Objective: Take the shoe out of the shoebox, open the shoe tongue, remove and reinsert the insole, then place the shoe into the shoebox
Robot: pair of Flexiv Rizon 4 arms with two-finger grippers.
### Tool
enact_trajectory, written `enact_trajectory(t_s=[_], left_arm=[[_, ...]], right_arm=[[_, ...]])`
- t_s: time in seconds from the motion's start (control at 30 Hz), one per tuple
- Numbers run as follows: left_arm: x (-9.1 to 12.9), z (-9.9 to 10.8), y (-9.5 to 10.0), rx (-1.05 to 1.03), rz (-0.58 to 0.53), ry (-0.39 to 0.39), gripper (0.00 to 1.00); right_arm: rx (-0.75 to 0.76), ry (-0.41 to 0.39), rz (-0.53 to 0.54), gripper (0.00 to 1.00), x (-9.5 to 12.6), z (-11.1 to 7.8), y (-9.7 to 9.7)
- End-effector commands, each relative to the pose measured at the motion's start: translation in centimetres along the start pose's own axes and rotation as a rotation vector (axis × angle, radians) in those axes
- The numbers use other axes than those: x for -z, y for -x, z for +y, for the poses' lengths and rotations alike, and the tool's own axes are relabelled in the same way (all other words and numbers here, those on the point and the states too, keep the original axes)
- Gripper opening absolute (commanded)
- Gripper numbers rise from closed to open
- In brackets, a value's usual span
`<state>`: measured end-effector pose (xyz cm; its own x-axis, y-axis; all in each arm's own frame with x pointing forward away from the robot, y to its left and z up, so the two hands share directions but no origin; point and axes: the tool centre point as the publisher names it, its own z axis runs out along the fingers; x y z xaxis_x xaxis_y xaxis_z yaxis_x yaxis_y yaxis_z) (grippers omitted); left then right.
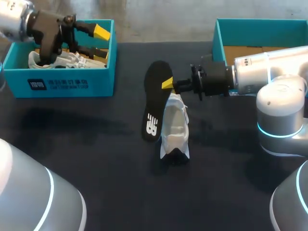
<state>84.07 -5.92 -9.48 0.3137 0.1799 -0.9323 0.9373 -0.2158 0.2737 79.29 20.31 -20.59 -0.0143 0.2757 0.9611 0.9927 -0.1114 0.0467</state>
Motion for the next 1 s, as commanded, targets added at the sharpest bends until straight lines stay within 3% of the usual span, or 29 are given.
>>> enact_trajectory(t_s=[0.03,0.3,0.63,1.0], left_arm=[[-1.0,-0.8,-1.0,0.008,-0.05,0.049,1.0],[-2.5,-1.4,-2.0,-0.015,-0.075,0.039,1.0],[-1.2,-1.9,-3.1,-0.044,-0.106,0.032,1.0],[-2.6,-3.5,-5.3,-0.022,-0.158,0.053,1.0]], right_arm=[[-0.002,0.0,-0.007,0.0,-0.1,-0.1,-0.1],[-0.002,0.0,-0.007,0.0,-0.1,-0.1,-0.1],[-0.002,0.0,-0.007,0.0,-0.1,-0.1,-0.1],[-0.002,0.0,-0.007,0.0,-0.1,-0.1,-0.1]])
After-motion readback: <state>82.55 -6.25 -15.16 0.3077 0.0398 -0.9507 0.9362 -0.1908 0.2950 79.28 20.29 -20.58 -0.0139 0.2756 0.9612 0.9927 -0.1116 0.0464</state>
